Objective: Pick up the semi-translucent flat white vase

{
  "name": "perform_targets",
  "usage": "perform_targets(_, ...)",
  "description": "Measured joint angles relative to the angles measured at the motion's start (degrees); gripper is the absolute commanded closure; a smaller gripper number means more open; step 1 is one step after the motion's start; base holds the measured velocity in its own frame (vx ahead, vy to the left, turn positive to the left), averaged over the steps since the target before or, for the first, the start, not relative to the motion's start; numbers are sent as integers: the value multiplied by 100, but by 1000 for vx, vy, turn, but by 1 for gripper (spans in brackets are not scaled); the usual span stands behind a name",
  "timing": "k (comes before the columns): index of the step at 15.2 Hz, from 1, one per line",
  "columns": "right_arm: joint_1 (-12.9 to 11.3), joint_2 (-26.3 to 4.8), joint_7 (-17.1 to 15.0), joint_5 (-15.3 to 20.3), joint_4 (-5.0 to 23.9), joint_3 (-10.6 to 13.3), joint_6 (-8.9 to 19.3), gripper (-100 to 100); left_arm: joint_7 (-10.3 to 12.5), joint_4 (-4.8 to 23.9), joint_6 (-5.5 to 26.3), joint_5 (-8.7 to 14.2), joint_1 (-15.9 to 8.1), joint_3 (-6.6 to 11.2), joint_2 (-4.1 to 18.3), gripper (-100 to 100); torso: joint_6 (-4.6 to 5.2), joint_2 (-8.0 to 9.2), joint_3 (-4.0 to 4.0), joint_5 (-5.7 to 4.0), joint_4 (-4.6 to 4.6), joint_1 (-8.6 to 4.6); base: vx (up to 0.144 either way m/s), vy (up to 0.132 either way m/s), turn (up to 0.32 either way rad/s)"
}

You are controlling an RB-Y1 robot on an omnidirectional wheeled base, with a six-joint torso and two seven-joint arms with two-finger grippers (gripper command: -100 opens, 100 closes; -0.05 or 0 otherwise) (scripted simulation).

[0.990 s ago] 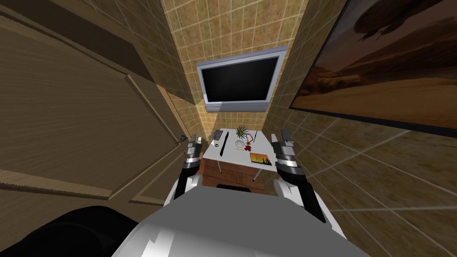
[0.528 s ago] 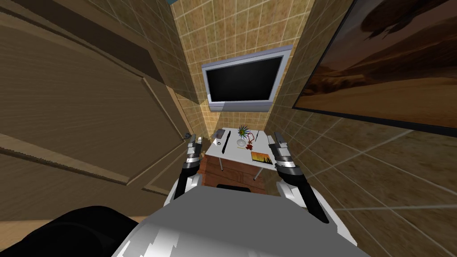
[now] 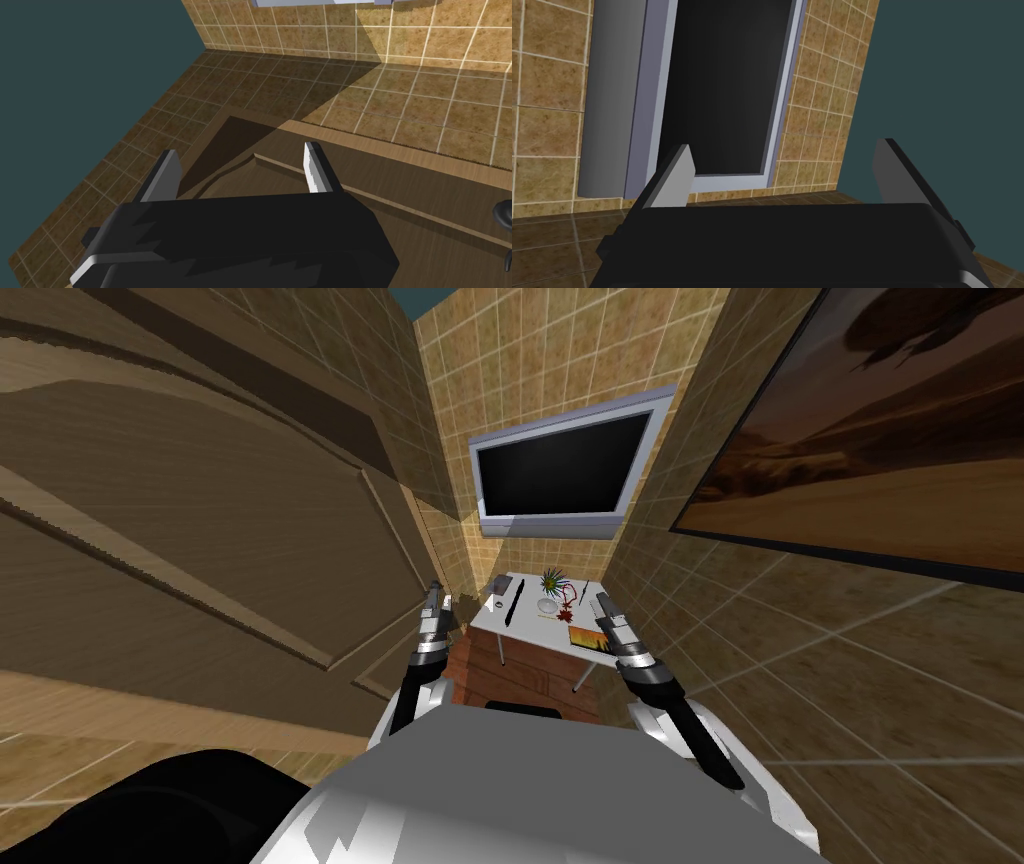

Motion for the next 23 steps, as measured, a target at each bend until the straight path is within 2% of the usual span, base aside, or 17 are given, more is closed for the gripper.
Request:
perform_targets(9, 65, -1038, -109, 256, 446, 221, -73, -100, 0, 0, 0, 0, 1, 0, 0, 0, 3, -5, -3, 1, -1, 3, -54, 14, 163)
perform_targets(13, 121, -1540, -157, 362, 818, 345, -201, -100, 0, 0, 0, 0, 0, 0, 0, 0, 0, -8, -4, 1, -2, 5, -42, 22, 184)
perform_targets(23, 170, -2702, -302, 537, 1611, 716, -221, -100, 0, 0, 0, 0, 1, 0, 0, 0, 0, -25, -14, 2, -5, 7, -15, 29, 230)
